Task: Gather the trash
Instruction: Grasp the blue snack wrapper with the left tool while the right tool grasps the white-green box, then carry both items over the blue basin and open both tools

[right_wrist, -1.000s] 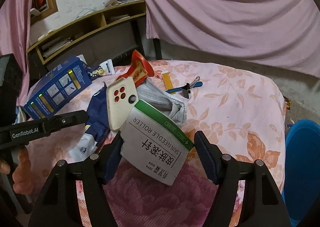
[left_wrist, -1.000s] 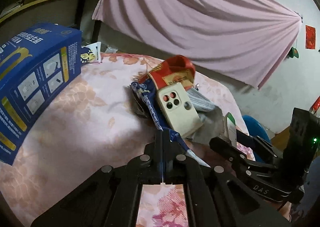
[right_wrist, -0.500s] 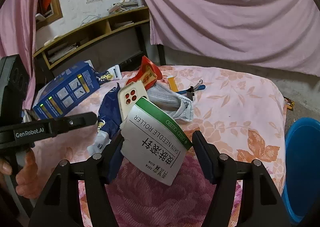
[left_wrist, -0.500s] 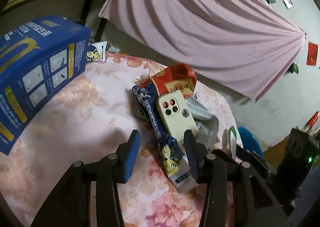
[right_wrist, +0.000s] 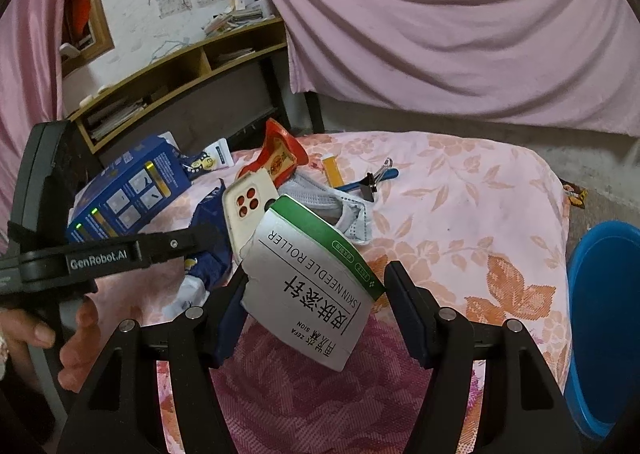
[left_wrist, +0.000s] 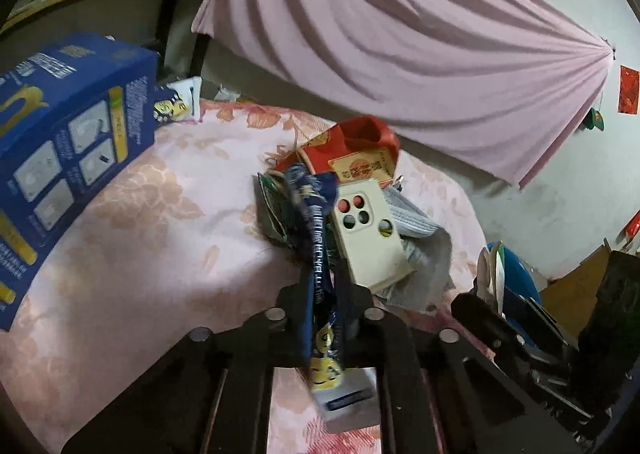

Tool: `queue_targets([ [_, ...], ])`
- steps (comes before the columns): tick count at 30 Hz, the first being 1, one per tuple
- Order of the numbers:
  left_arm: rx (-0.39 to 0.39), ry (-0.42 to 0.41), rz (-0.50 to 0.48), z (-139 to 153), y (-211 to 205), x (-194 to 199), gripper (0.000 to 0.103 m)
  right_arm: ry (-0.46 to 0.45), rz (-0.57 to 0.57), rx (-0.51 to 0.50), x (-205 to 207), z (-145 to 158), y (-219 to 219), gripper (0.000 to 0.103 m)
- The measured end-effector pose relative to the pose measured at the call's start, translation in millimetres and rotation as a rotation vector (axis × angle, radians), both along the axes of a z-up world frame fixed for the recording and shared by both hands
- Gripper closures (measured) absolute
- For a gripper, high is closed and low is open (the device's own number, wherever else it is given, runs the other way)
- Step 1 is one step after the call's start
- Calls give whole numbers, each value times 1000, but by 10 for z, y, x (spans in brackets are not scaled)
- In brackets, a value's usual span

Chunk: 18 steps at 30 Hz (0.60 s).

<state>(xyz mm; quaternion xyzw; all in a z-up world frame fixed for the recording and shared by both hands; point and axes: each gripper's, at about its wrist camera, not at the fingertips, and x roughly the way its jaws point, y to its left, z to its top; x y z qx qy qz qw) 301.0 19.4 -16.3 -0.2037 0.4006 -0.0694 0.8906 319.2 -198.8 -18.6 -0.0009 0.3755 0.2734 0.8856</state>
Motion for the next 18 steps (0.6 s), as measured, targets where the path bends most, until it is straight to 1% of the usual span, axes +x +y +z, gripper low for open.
queue_targets([
  [3,47,-76,14,128,-58,-190,99,-27,-3,20,-42,47,-34,39],
  [4,68,-117,15,202,-111,-277,99,-44,-5,35,-68,76,-62,39],
  [5,73,-150,12,266,-150,-321,99,-58,-8,46,-88,102,-85,39],
  [6,76,-193,6,331,-196,-389,99,-72,-11,58,-106,131,-111,39],
  [7,79,-260,5,439,-260,-478,99,-90,-18,71,-134,163,-146,39],
  [8,84,-300,3,511,-309,-532,99,-109,-26,81,-160,195,-182,39],
  [10,98,-391,-19,689,-464,-608,99,-173,-54,95,-247,290,-281,39],
  [12,111,-461,-44,806,-599,-665,99,-244,-88,102,-338,394,-387,39],
  [13,121,-513,-68,905,-720,-658,99,-281,-109,112,-383,459,-463,39],
  [15,136,-575,-100,1004,-869,-731,99,-346,-154,140,-459,581,-645,39],
  [18,157,-658,-176,1151,-1189,-742,99,-449,-239,165,-581,726,-944,39],
])
